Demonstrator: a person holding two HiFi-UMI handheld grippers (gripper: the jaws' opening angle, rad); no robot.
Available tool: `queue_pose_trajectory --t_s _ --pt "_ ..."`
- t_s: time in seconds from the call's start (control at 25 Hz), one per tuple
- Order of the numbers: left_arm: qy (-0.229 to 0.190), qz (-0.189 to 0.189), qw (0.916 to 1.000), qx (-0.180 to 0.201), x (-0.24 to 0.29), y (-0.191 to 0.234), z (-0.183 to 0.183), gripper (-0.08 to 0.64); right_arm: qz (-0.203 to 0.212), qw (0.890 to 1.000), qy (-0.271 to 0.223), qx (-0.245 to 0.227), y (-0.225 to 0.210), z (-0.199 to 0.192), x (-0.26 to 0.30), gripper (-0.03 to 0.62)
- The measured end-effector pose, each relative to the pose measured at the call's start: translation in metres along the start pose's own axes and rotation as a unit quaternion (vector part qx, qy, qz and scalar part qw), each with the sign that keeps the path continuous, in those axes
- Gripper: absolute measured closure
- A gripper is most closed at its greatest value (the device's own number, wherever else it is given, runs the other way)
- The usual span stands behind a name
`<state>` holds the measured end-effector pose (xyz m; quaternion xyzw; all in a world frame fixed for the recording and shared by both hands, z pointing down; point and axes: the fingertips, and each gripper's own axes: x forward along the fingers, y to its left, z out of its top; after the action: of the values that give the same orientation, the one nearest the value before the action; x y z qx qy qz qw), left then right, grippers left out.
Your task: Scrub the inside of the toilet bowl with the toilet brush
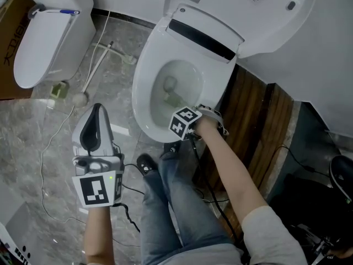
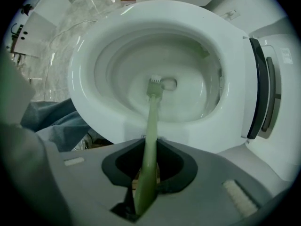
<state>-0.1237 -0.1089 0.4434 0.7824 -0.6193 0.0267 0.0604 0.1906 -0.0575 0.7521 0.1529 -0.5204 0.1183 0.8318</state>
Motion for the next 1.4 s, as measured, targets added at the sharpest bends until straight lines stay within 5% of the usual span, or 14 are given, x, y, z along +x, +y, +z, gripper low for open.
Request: queue_pose_trajectory --t_s 0.48,0.72,0.96,1.4 --pt "0.006 -0.007 0.9999 -0.006 -0.011 -0.001 0.002 0.558 0.126 0.985 -0.056 0.101 0.044 0.014 -0.018 0.517" --pt "0.0 -0.016 0.9998 -0.007 -0.009 -0.005 0.004 0.558 0.211 0.954 -0.102 0.188 0.062 0.023 -0.03 0.517" --pt "0.0 -0.024 0.9997 -0.005 -0.005 -0.01 0.005 0.558 0.255 0.925 -0.129 0.249 0.069 0.026 -0.042 0.515" --pt "0.008 -0.035 0.9993 0.001 0.019 -0.025 0.012 0.558 0.257 0.867 -0.187 0.385 0.053 0.029 -0.038 0.517"
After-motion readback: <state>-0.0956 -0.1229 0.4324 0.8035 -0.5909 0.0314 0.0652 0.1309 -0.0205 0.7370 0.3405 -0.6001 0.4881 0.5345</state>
